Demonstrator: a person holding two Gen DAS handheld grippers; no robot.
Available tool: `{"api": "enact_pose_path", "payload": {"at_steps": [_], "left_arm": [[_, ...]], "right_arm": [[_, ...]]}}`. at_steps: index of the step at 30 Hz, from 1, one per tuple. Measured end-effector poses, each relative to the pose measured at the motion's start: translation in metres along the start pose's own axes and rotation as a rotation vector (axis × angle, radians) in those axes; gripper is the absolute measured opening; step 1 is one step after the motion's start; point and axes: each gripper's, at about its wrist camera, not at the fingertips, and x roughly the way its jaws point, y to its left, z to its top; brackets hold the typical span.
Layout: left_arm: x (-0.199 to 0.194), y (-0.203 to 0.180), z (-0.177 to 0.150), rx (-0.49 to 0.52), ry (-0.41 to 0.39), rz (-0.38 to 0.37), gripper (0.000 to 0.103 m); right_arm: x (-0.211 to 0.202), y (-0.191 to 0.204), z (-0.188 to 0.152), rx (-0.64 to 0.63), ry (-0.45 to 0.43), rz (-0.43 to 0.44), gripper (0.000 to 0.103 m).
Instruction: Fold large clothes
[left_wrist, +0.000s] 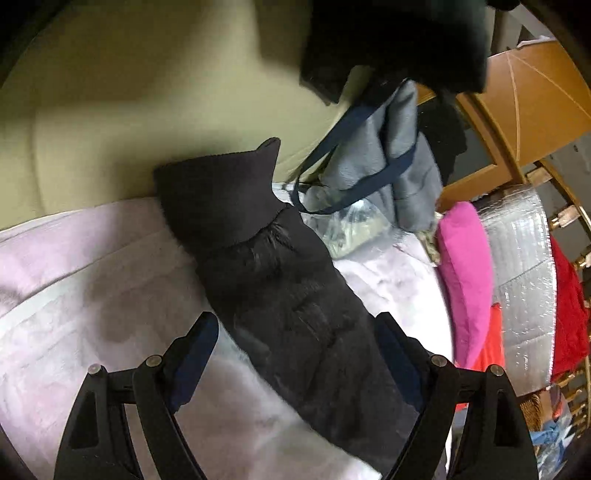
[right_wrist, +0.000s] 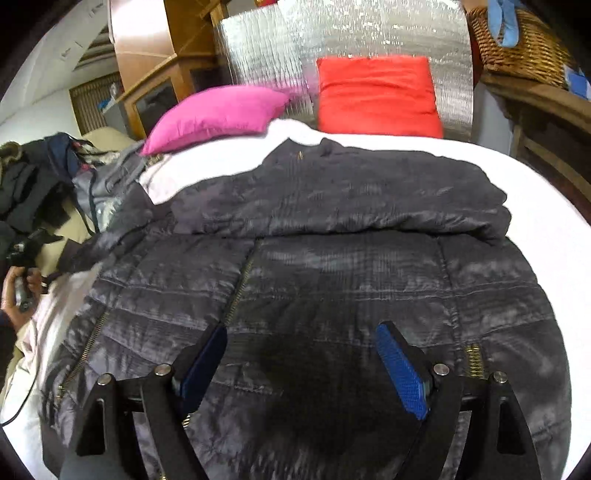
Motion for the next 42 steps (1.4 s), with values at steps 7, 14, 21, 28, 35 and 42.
{"api": "enact_pose_path", "payload": {"at_steps": [7,14,21,28,35,42], "left_arm": [[0.018,0.018,0.009,-0.077,-0.007,0.075,0.055],[0.013,-0.027,0.007,0.174,-0.015,0.234,0.004],[-0.063,-0.190,-0.064,0.658,-0.217,0.154,0.004],[-0.086,-0.322,-0.198,0.962,-0.172,-0.060,0.004],[-0.044,-0.360,-0.342,1.109,0.140,-0.201,0.030],[-0.053,-0.319,-0.361,1.056,0.258,-0.155,0.068]], "right_arm": [[-0.026,0.007,0.005,-0.047,-0.035,0.007,0.085],[-0.037,-0.005,0.006,-0.015,-0.053,-0.009,0.085],[-0.052,-0.031,0.004,0.074,-0.076,-0.002,0.085],[-0.079,-0.058,0.001,0.147,-0.124,0.020,0.085],[-0.095,-0.093,0.000,0.230,-0.126,0.030,0.085],[-0.072,-0.125,0.022,0.414,-0.029,0.213,0.091]]}}
